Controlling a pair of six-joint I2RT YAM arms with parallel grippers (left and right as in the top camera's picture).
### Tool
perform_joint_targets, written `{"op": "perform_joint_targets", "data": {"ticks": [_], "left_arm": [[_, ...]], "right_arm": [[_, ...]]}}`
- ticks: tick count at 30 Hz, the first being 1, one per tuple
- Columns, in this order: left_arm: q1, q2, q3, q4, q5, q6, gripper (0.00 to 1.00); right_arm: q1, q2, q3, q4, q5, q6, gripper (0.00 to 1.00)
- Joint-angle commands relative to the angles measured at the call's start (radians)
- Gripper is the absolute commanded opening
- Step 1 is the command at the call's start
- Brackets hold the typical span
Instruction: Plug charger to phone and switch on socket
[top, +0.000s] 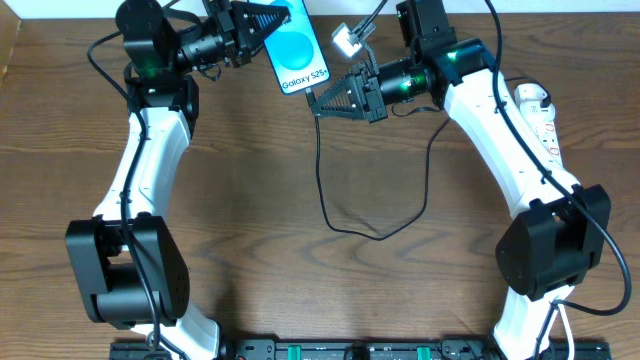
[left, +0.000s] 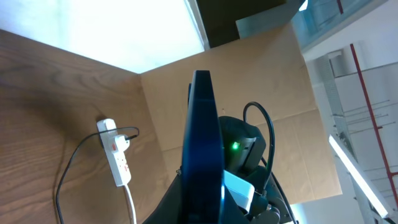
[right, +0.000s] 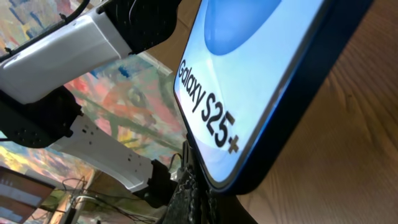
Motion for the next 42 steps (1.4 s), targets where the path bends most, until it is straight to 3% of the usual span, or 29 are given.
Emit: {"op": "perform_joint_targets", "data": {"ticks": [1,25,42], "left_arm": [[-0.006,-0.024,0.011,0.012,0.051,0.007,0.07],[-0.006,-0.024,0.011,0.098,0.133,0.043,0.07],[-0.006,-0.024,0.011,0.098,0.169,0.081,0.07]], "right_arm": [[0.004,-0.011,0.002,0.01,-0.006,0.034,0.01],[0.004,-0.011,0.001,0.014,0.045,0.083,0.01],[0.004,-0.011,0.001,0.128,0.044,0.212,0.01]]}}
